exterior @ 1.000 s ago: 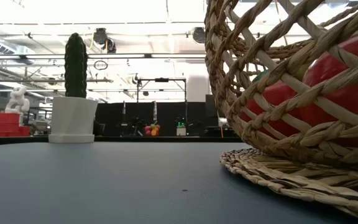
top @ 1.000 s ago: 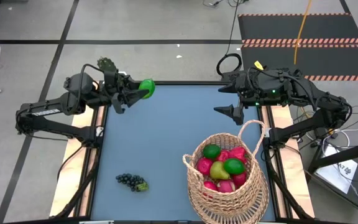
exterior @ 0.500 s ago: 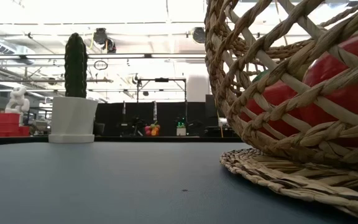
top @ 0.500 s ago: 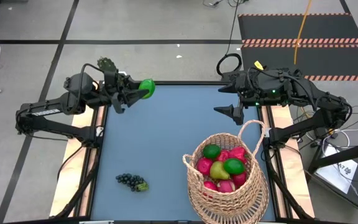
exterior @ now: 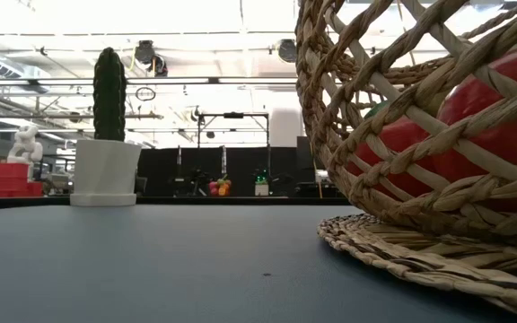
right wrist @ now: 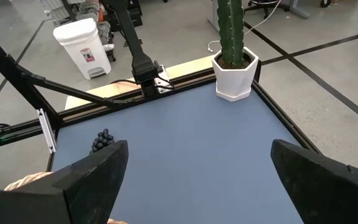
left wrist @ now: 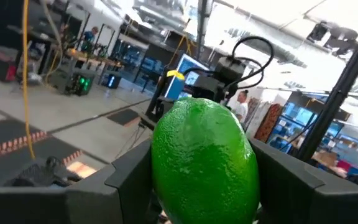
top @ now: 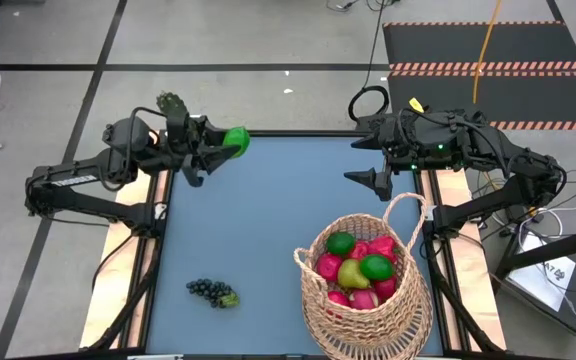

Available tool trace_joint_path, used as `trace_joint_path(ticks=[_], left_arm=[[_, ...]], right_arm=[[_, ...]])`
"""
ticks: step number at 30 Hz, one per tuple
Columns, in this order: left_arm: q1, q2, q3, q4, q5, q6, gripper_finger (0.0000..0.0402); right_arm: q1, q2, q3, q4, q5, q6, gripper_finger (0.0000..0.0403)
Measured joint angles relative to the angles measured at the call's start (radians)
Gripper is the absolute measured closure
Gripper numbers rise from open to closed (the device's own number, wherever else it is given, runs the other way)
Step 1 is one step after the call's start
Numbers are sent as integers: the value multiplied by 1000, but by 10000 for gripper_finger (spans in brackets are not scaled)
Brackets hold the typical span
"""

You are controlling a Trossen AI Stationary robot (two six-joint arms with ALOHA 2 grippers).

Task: Build produce basket
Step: Put the green lime into the brown basket

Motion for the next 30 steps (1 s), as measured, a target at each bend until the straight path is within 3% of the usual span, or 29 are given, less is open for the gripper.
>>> trace_joint_path(ticks=[6, 11, 20, 30], left_arm=[[-22, 32, 18, 82, 55, 54, 162], [-54, 138, 133, 24, 77, 97, 163], [-101, 395, 477, -185, 113, 187, 163], [-148, 675, 857, -448, 113, 198, 163]], right_arm=[[0, 0, 0, -3, 0, -5, 14], [1, -13, 0, -19, -4, 1, 14], [4, -78, 0, -66, -4, 22, 14], [4, -172, 0, -125, -3, -95, 14]])
